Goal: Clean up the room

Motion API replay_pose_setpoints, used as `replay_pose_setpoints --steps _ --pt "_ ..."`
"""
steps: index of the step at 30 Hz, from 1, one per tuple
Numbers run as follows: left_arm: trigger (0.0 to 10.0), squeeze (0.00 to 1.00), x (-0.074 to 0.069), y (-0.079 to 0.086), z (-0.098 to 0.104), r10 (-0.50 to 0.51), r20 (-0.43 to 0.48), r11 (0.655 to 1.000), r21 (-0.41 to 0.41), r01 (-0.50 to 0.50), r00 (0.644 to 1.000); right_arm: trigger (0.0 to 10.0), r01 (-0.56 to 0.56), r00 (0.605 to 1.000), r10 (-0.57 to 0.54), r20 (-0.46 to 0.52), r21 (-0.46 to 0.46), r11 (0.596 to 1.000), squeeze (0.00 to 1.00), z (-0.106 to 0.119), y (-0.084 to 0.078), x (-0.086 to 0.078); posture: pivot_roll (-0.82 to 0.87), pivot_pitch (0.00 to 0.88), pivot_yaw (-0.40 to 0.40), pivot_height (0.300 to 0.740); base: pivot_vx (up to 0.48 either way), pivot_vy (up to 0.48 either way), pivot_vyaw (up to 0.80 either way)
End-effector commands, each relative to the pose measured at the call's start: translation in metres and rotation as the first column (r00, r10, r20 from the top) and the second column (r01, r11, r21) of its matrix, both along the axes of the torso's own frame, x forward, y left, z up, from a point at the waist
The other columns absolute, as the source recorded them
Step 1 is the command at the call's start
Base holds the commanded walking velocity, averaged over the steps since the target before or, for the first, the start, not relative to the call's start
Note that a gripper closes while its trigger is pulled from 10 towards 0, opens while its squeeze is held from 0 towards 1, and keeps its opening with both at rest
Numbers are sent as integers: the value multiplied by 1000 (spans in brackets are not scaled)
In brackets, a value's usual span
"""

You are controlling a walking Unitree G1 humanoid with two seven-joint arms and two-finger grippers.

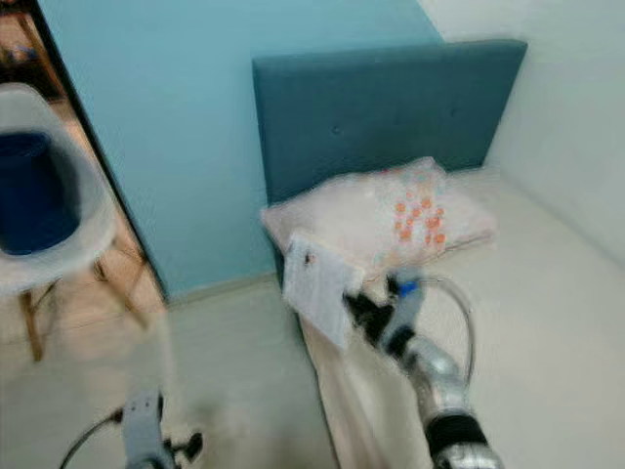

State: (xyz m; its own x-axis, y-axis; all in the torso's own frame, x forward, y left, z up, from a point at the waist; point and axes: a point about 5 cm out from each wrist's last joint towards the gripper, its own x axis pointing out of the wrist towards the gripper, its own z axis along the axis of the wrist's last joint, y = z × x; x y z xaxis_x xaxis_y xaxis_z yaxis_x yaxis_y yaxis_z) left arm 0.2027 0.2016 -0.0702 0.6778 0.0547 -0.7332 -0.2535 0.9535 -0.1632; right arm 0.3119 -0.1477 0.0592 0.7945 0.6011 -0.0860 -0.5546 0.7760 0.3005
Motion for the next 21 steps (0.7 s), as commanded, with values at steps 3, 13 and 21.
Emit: replay_pose_setpoints --steps 3,13,21 --pt "10000 0 -4 0 -2 -8 -18 1000 4 8 1000 10000 -38 998 39 48 -13 999 0 5 -3 -3 -49 47 -9 740 480 0 781" --pt "10000 0 -2 1 -1 -2 -16 1000 8 2 1000 10000 0 1000 1 6 -11 1000 0 0 -4 -1 -51 45 -7 740 441 0 537" --pt "10000 0 2 -2 0 -13 -11 1000 15 13 1000 10000 225 967 -229 -111 -49 973 0 -12 -33 3 -53 45 -7 740 47 0 -394"
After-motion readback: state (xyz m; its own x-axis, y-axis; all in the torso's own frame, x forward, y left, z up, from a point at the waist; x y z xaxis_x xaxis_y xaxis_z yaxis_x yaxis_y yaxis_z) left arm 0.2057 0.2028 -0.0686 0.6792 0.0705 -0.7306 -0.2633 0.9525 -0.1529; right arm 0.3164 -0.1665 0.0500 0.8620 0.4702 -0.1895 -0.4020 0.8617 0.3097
